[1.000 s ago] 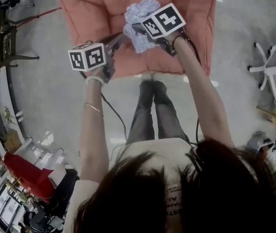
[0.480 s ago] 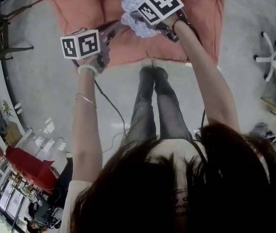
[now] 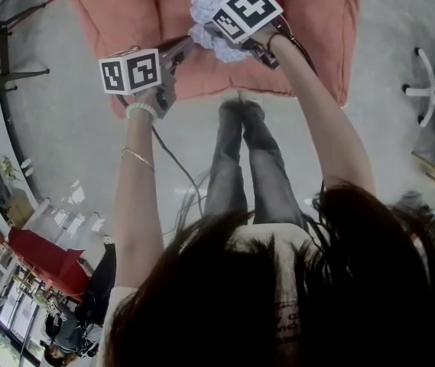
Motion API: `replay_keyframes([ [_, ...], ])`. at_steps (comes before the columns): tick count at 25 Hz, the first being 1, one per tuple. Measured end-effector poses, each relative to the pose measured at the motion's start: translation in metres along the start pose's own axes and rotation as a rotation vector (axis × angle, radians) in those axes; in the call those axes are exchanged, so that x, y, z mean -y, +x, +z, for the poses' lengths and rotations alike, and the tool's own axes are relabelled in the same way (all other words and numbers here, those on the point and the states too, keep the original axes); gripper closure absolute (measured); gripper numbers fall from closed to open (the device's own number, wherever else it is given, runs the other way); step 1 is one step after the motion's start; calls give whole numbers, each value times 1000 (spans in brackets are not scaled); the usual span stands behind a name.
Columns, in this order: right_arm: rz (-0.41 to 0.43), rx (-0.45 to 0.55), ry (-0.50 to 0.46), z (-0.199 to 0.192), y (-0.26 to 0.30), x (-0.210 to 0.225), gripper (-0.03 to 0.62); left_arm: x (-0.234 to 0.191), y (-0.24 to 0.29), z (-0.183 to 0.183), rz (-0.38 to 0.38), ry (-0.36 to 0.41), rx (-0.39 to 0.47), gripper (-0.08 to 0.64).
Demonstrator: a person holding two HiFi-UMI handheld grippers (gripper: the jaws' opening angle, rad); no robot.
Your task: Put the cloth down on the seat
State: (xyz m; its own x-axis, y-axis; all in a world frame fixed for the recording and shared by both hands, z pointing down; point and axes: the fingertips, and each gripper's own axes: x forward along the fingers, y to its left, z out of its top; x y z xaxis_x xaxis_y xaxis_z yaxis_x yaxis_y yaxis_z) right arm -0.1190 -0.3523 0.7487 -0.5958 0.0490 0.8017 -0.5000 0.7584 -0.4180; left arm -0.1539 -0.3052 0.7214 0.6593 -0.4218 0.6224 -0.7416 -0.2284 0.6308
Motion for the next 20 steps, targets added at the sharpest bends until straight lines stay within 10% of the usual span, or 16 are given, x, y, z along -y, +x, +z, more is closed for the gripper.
replay_keyframes([
  [20, -57, -124, -14, -28, 25, -7, 359, -6, -2, -32, 7, -53, -30, 561],
])
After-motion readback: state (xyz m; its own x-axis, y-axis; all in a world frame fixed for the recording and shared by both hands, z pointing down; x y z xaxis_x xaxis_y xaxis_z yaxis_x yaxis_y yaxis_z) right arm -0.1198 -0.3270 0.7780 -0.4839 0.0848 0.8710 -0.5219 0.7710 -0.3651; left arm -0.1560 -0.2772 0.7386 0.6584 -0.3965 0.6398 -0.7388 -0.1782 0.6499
